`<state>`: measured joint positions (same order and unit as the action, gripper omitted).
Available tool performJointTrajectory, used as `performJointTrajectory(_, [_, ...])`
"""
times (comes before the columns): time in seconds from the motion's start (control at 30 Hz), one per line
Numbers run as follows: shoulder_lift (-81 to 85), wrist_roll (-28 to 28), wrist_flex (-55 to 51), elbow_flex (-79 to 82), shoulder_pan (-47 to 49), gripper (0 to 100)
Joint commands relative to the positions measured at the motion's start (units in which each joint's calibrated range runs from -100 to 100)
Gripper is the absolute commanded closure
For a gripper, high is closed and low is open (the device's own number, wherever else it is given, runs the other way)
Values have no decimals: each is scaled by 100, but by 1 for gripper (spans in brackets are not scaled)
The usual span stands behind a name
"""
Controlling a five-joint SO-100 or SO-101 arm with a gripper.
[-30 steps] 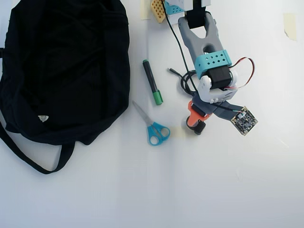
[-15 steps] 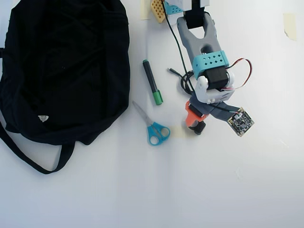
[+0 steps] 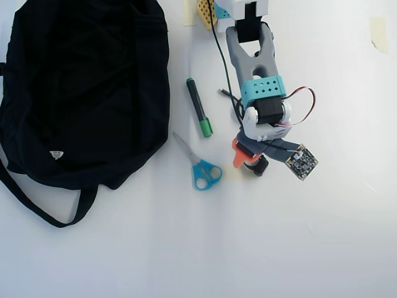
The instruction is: Put the bike light into the black bag
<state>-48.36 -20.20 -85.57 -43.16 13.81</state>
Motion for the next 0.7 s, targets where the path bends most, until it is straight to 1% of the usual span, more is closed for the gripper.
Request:
performJointTrajectory(0.0, [106, -41, 134, -221, -20, 75])
performJointTrajectory(0.3, [106, -41, 134, -518, 77, 75])
performJointTrajectory(0.43, [106, -41, 142, -572, 92, 71])
performJointTrajectory(0.67, [39, -20, 332, -563, 137, 72])
